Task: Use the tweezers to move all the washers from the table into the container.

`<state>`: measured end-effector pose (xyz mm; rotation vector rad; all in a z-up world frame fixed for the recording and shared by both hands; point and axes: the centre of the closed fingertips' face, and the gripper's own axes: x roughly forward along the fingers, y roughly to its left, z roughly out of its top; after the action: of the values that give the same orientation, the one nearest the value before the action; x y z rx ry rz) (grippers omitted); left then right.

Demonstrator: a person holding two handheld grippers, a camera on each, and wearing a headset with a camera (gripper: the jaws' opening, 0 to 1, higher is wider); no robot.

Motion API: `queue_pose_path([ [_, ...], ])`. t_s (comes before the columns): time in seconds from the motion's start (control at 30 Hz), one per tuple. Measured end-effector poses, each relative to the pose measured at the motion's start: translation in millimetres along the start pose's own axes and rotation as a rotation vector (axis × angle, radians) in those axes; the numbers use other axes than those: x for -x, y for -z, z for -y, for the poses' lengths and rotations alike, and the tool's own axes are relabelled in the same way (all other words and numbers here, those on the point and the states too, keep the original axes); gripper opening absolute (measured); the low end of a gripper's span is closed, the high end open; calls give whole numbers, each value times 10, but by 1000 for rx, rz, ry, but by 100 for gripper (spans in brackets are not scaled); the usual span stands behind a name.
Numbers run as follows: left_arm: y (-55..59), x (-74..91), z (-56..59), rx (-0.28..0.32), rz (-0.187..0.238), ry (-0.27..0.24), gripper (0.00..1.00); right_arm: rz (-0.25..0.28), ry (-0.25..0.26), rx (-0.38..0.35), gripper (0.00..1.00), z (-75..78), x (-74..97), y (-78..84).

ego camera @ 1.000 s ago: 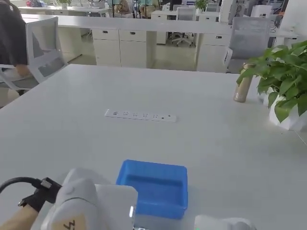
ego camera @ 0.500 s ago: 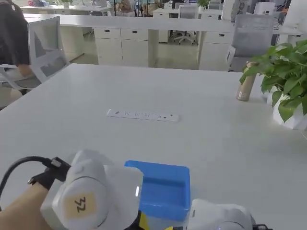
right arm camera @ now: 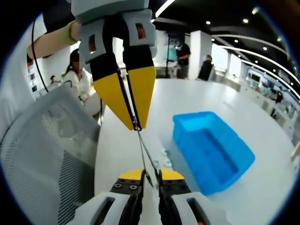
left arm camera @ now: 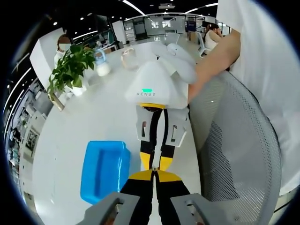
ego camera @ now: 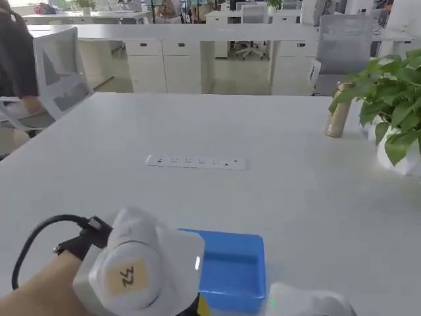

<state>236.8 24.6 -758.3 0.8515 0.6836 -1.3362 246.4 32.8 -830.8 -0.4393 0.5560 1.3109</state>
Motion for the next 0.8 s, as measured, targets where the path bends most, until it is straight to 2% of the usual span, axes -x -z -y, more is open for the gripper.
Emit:
queue_pose_path([
  [0.03,-20,5,-6,3,10,5,0,2,2,-1,8,10,-2,2],
  [0.37,-51,-29,-90,6,-16,37,0,19,-13,-47,8,63,-2,2],
  [0.53,-66,-46,-131,15,-24,48,0,68,-34,-63,8,66,48,-125],
  [0.8,-81,-58,-160,36,-22,41,0,48,-42,-29,5,78,7,-76],
])
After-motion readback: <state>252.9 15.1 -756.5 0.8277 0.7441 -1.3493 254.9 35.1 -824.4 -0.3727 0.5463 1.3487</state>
